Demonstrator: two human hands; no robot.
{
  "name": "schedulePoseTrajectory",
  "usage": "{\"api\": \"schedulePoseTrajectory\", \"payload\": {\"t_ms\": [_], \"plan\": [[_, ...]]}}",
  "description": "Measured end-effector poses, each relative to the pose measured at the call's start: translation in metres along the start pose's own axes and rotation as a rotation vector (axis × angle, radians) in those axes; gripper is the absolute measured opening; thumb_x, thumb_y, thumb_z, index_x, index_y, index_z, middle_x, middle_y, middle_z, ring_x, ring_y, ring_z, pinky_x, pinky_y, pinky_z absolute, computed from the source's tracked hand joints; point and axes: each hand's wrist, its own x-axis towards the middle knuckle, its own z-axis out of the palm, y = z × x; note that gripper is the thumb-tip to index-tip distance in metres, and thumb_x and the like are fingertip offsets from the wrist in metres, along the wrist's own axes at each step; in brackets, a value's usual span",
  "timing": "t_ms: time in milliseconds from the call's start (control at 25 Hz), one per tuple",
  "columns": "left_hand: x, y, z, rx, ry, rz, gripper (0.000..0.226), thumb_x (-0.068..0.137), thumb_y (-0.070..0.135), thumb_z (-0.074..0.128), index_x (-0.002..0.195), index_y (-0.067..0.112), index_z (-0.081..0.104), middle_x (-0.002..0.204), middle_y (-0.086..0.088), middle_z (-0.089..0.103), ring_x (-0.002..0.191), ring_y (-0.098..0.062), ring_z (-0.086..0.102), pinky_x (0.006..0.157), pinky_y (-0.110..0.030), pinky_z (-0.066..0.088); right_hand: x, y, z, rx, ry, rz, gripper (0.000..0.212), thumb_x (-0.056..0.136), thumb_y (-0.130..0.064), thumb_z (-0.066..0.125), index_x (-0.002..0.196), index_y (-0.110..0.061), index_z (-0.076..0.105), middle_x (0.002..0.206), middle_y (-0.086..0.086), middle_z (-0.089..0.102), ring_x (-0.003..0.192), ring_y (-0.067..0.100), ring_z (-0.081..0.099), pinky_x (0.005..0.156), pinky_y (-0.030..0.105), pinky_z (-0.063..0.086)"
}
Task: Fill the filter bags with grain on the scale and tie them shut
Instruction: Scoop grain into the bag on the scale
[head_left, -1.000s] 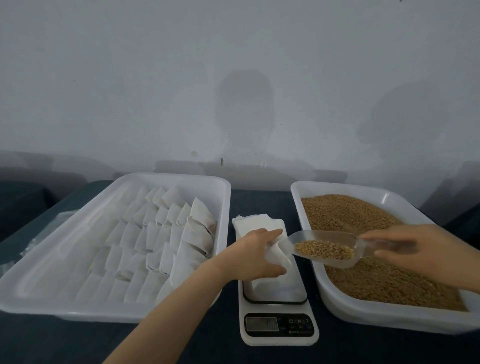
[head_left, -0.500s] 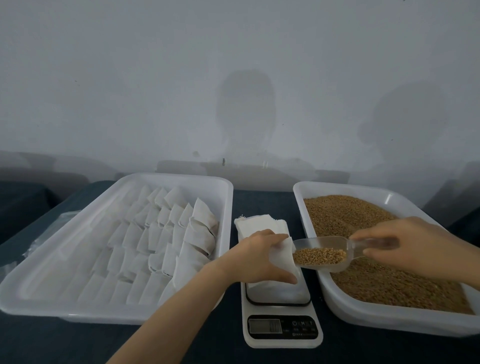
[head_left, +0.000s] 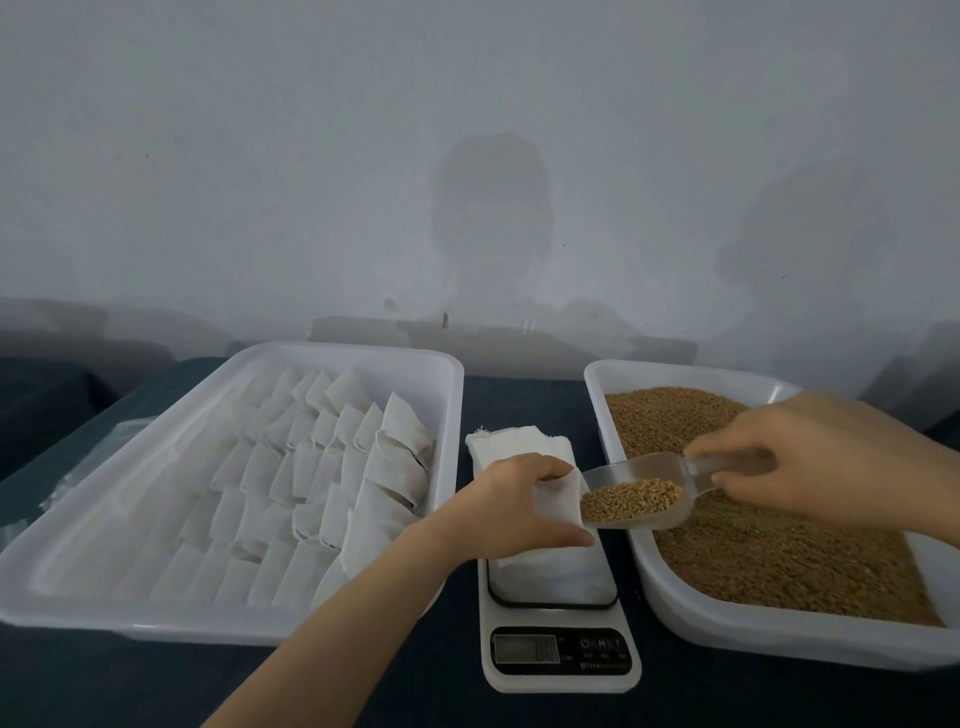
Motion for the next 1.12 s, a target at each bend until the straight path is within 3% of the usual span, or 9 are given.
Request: {"api": "schedulePoseTrajectory", "payload": {"t_ms": [120, 280, 400, 520, 600, 680, 800, 880, 1120], "plan": [[0.001, 0.001, 0.001, -0.011, 0.005, -0.003, 0.073, 0.067, 0.058, 0.077, 0.130, 0.033, 0.051, 0.113, 0.024, 0.050, 0.107, 0.000, 0.048, 0.083, -0.010, 0.035, 0.005, -0.004, -0.012, -0.091, 0.001, -0.019, 0.021, 0.084, -0.046, 0.043, 0.093, -0.059, 0.057, 0.072, -0.016, 0.064, 0.061, -0.005, 0.055, 0.043, 0.012, 0.035], [0.001, 0.003, 0.001, -0.014, 0.013, -0.016, 0.073, 0.064, 0.060, 0.078, 0.127, 0.036, 0.050, 0.108, 0.028, 0.048, 0.101, 0.003, 0.048, 0.077, -0.006, 0.034, 0.010, -0.015, -0.025, -0.159, 0.002, -0.041, 0.016, 0.085, -0.045, 0.048, 0.092, -0.052, 0.061, 0.069, -0.019, 0.062, 0.056, -0.016, 0.048, 0.040, 0.009, 0.033], [0.000, 0.004, -0.001, -0.009, 0.034, -0.007, 0.071, 0.064, 0.061, 0.078, 0.125, 0.035, 0.051, 0.110, 0.025, 0.050, 0.102, 0.002, 0.049, 0.080, -0.011, 0.040, 0.011, -0.024, -0.033, -0.213, -0.008, -0.041, 0.017, 0.085, -0.042, 0.047, 0.092, -0.044, 0.062, 0.072, -0.024, 0.058, 0.054, -0.008, 0.048, 0.040, 0.012, 0.031], [0.001, 0.005, 0.000, -0.009, 0.031, 0.007, 0.067, 0.065, 0.061, 0.077, 0.121, 0.034, 0.053, 0.116, 0.017, 0.057, 0.106, -0.005, 0.053, 0.091, -0.026, 0.048, 0.012, -0.033, -0.041, -0.255, -0.016, -0.035, 0.016, 0.083, -0.039, 0.045, 0.082, -0.036, 0.060, 0.057, -0.006, 0.053, 0.048, 0.005, 0.044, 0.050, 0.015, 0.029], [0.001, 0.005, 0.000, -0.026, 0.039, 0.007, 0.065, 0.066, 0.059, 0.078, 0.120, 0.032, 0.053, 0.115, 0.014, 0.058, 0.105, -0.007, 0.055, 0.093, -0.031, 0.049, 0.014, -0.040, -0.047, -0.313, -0.003, -0.054, 0.021, 0.084, -0.037, 0.041, 0.079, -0.029, 0.059, 0.056, -0.005, 0.051, 0.050, 0.006, 0.043, 0.068, 0.022, 0.042], [0.001, 0.004, 0.001, -0.052, 0.052, 0.003, 0.064, 0.067, 0.055, 0.079, 0.121, 0.030, 0.053, 0.116, 0.013, 0.058, 0.107, -0.009, 0.055, 0.096, -0.033, 0.049, 0.017, -0.049, -0.052, -0.405, 0.029, -0.087, 0.025, 0.086, -0.036, 0.036, 0.074, -0.025, 0.056, 0.057, -0.005, 0.049, 0.052, 0.007, 0.043, 0.084, 0.028, 0.042], [0.001, 0.004, 0.000, -0.083, 0.054, -0.029, 0.067, 0.069, 0.053, 0.080, 0.123, 0.030, 0.049, 0.119, 0.012, 0.056, 0.109, -0.010, 0.054, 0.096, -0.032, 0.049, 0.022, -0.064, -0.054, -0.543, 0.104, -0.148, 0.026, 0.089, -0.032, 0.035, 0.067, -0.024, 0.047, 0.061, -0.008, 0.049, 0.056, 0.010, 0.045, 0.079, 0.030, 0.033], [0.001, 0.005, -0.002, -0.084, 0.046, -0.049, 0.068, 0.069, 0.053, 0.079, 0.124, 0.031, 0.046, 0.117, 0.012, 0.055, 0.106, -0.010, 0.054, 0.091, -0.028, 0.050, 0.024, -0.072, -0.051, -0.636, 0.166, -0.189, 0.021, 0.088, -0.026, 0.040, 0.073, -0.025, 0.053, 0.068, -0.009, 0.054, 0.064, 0.015, 0.049, 0.074, 0.031, 0.027], [-0.002, 0.003, -0.002, -0.063, 0.047, -0.080, 0.069, 0.072, 0.051, 0.077, 0.128, 0.029, 0.043, 0.110, 0.012, 0.051, 0.101, -0.011, 0.055, 0.088, -0.028, 0.051, 0.022, -0.078, -0.036, -0.732, 0.219, -0.213, 0.019, 0.088, -0.016, 0.044, 0.086, -0.027, 0.060, 0.078, -0.007, 0.058, 0.069, 0.020, 0.037, 0.084, 0.035, 0.031]]}}
